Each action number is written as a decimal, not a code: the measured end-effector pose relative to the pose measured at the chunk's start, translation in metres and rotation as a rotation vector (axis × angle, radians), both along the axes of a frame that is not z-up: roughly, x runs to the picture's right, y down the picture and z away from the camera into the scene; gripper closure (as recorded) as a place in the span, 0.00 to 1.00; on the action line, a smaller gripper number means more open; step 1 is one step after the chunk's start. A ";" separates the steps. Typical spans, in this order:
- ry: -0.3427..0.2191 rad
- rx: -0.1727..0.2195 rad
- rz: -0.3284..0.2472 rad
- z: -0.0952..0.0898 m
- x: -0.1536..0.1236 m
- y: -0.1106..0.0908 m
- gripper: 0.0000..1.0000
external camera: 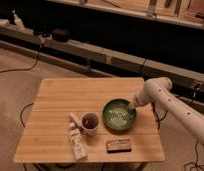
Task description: Drag the ceramic bowl in a circle
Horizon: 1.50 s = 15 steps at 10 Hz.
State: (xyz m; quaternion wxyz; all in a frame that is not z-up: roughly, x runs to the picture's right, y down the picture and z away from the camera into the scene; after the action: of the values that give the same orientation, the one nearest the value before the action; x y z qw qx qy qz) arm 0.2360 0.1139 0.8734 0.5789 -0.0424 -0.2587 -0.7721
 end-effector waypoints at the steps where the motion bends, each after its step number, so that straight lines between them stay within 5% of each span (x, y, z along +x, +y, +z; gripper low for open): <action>1: 0.045 -0.017 0.023 0.001 0.017 0.002 0.94; 3: 0.140 -0.037 0.087 0.003 0.050 0.001 0.94; 5: 0.250 -0.010 0.139 0.000 0.083 -0.019 0.94; 9: 0.342 0.018 0.186 0.010 0.098 -0.049 0.94; 11: 0.331 -0.001 0.191 0.026 0.082 -0.048 0.94; 15: 0.174 -0.019 0.099 0.039 0.002 -0.042 0.94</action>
State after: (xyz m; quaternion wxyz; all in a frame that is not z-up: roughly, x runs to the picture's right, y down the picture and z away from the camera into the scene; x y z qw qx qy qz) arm 0.2383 0.0714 0.9123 0.6361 -0.1021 -0.2167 -0.7335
